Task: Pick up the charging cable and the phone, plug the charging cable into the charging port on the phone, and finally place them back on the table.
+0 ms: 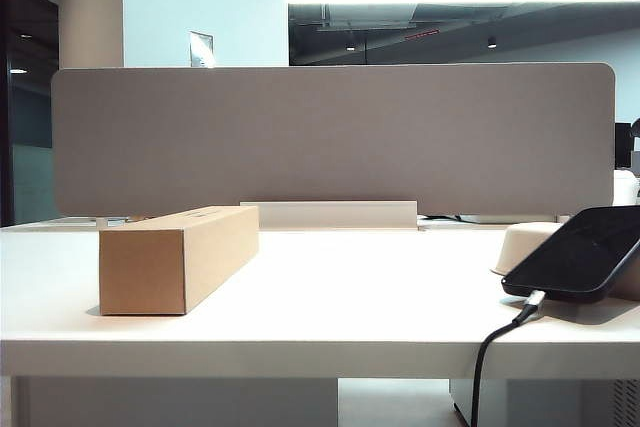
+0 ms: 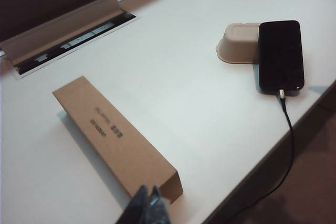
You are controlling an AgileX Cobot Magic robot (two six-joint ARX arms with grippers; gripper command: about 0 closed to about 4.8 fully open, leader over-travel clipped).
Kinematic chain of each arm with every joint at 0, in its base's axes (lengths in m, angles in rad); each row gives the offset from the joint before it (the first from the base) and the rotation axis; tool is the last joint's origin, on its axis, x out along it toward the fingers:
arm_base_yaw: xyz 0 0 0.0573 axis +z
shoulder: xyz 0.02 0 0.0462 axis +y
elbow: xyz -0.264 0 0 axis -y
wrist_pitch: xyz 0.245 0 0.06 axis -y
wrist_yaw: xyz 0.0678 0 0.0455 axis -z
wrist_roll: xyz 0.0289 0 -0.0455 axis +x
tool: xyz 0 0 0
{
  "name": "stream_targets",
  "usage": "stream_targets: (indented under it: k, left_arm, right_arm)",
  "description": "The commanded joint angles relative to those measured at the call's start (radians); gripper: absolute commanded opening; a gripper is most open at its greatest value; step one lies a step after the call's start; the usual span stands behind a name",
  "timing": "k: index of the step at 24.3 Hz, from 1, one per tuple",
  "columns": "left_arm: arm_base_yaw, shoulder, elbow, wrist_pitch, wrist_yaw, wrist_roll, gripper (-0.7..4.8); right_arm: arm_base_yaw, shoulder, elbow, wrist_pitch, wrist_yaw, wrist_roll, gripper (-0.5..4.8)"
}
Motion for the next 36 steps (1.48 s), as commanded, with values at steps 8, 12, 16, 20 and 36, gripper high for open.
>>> stream_targets:
  k: [8,12,16,20,36]
  left_arm:
    - [-0.001,-0.281,-0.253,0.057,-0.011,-0.133,-0.06]
    - [-0.001,-0.355,-0.272,0.108,-0.045,-0.284,-0.06]
    - [-0.001,-0.363,-0.293,0.16,-0.082,-0.37,-0.06]
    - [-0.001,-0.363,-0.345,0.262,-0.102,-0.401,-0.06]
    - [-0.002,-0.363,-0.565,0.436,-0.148,-0.418,-0.06]
  right_arm:
    - [0.001,-0.294,-0.121,-0.066,0.066,0.05,-0.02]
    - [0.001,-0.296,-0.138,-0.084,0.082,0.042,-0.01]
    - [0.002,-0.296,-0.167,-0.058,0.082,0.049,-0.01]
    - [0.002,-0.296,-0.191,-0.027,0.082,0.05,-0.01]
    - [0.005,-0.296,-0.308,0.089,0.108,0.048,-0.01]
